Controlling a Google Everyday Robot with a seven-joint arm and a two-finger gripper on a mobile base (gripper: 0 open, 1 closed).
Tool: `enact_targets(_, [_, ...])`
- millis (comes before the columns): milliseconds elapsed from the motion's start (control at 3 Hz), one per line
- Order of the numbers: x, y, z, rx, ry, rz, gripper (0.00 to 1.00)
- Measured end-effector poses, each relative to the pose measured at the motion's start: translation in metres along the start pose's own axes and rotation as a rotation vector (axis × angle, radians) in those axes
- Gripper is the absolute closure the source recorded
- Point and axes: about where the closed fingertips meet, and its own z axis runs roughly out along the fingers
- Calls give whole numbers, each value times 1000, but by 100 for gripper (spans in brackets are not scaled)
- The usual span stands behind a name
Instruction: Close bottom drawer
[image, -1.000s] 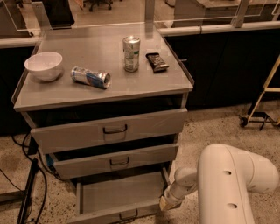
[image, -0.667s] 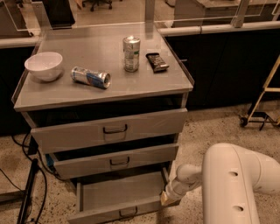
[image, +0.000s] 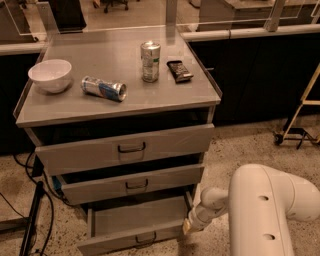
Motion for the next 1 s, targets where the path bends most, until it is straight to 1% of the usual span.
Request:
enact_targets(333, [4, -19, 19, 25, 27, 43, 100])
enact_targets(667, [-2, -31, 22, 29, 8, 82, 100])
enact_targets(1000, [-20, -33, 17, 41, -35, 93, 100])
